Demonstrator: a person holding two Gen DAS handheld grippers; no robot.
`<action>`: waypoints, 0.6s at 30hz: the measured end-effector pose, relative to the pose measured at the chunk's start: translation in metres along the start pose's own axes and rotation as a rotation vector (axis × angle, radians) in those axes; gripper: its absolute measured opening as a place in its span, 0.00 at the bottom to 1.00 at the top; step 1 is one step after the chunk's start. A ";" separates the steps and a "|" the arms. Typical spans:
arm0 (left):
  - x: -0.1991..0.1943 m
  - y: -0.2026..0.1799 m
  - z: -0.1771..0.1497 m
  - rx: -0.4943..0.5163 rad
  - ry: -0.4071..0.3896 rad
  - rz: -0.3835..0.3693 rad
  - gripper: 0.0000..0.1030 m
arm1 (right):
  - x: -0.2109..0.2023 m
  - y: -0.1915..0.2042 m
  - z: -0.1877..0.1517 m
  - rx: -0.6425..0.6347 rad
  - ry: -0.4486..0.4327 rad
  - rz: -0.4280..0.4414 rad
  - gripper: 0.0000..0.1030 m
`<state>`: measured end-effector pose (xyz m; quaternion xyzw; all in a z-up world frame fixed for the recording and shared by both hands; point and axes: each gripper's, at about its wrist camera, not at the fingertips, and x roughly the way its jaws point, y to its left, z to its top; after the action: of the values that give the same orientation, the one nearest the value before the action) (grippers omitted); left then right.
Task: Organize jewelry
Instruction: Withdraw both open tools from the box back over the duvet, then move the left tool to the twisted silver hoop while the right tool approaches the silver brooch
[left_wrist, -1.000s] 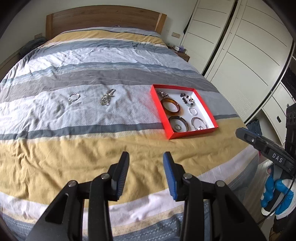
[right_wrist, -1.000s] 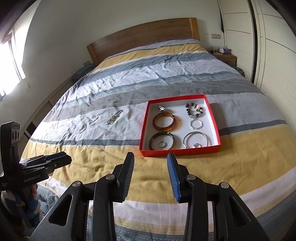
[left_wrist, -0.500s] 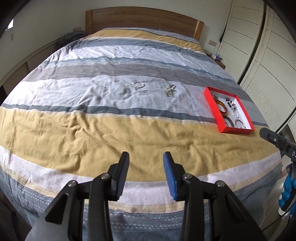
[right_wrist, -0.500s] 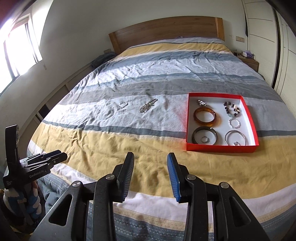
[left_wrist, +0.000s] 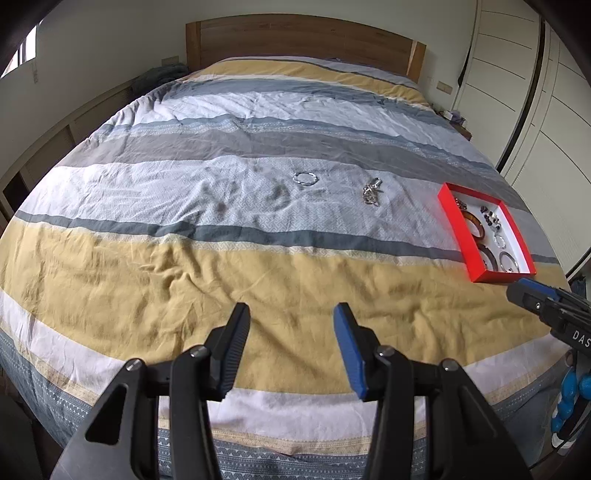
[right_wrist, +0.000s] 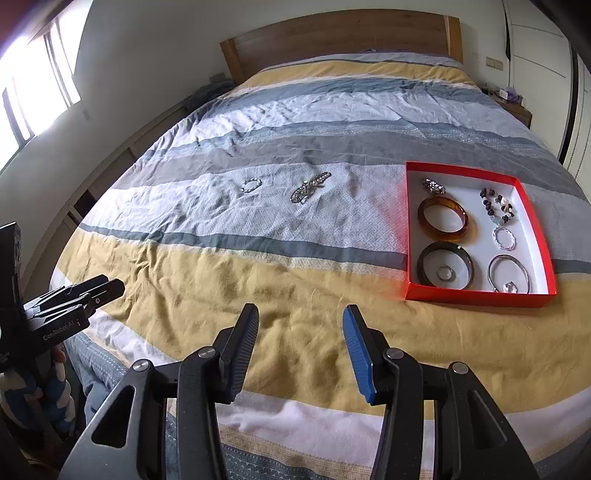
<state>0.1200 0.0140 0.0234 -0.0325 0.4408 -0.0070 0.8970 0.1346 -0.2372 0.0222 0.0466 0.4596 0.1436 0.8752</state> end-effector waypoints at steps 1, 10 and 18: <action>0.002 -0.001 0.001 0.004 0.000 0.001 0.44 | 0.003 -0.001 0.001 0.000 0.004 0.001 0.46; 0.024 -0.005 0.002 0.023 0.045 0.013 0.44 | 0.029 -0.002 -0.002 -0.006 0.053 0.021 0.47; 0.043 -0.009 0.002 0.036 0.075 0.022 0.44 | 0.050 -0.002 -0.003 -0.031 0.092 0.027 0.47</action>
<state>0.1484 0.0035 -0.0091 -0.0114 0.4741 -0.0060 0.8804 0.1593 -0.2244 -0.0197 0.0324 0.4964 0.1643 0.8518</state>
